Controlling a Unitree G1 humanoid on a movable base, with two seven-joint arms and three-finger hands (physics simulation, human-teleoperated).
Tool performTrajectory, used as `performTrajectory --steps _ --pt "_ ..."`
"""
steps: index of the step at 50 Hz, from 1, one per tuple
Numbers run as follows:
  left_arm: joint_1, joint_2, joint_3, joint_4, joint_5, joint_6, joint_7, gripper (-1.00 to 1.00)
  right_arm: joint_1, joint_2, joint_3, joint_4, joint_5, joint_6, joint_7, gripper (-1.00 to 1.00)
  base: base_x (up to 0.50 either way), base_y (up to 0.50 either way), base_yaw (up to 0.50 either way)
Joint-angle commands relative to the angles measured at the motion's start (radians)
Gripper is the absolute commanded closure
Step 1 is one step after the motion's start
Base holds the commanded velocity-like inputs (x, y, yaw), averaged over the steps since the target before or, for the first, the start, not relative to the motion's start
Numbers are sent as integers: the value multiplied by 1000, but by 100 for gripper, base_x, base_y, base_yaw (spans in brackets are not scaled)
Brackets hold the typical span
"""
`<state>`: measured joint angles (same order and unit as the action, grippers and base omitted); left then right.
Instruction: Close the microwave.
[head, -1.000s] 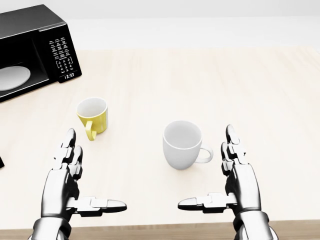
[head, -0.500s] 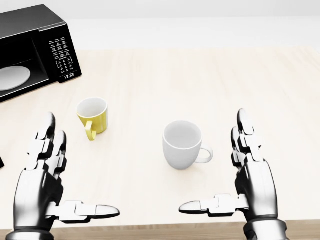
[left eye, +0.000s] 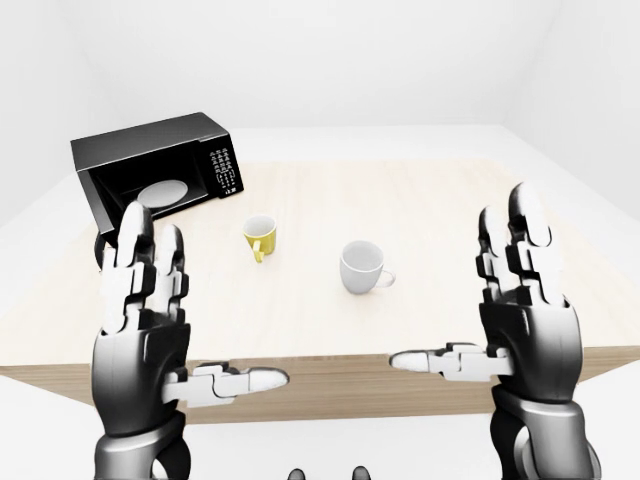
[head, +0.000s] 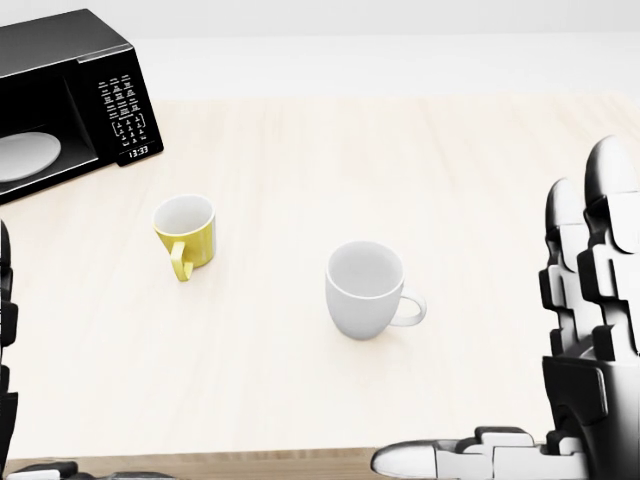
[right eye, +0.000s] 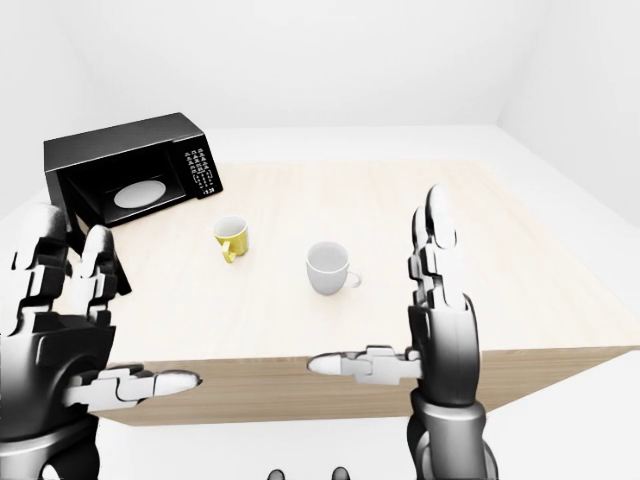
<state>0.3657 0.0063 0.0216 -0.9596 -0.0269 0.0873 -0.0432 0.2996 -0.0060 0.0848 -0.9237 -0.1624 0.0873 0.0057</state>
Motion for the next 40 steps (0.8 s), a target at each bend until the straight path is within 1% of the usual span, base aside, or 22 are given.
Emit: performTrajectory --steps 1,3,10,15,24,29,34,37,40 --pt "97 94 5 -87 -93 0 95 -100 54 26 15 -123 -51 0 14 -100 0 0 0" --pt "105 121 2 -87 -104 0 123 -100 65 32 24 -123 -69 0 13 -100 0 0 0" --pt "111 173 1 -87 -146 0 180 -100 64 49 7 -123 -60 0 27 -100 0 0 0" --pt "109 174 -10 -87 -138 0 183 -100 67 53 5 -123 -64 0 30 -100 0 0 0" --pt "123 195 -18 -87 -149 0 197 -100 70 56 3 -123 -57 0 29 -100 0 0 0" --pt "123 198 -17 -87 -155 0 200 -100 70 59 3 -123 -69 0 29 -100 0 0 0" --pt "127 191 -30 -87 -145 0 196 -100 72 64 3 -123 -78 0 33 -100 0 0 0" --pt "127 194 -25 -87 -151 0 199 -100 72 66 1 -123 -77 0 36 -100 0 0 0" --pt "141 210 -28 -87 -165 0 208 -100 72 64 6 -123 -88 0 33 -100 0 0 0"
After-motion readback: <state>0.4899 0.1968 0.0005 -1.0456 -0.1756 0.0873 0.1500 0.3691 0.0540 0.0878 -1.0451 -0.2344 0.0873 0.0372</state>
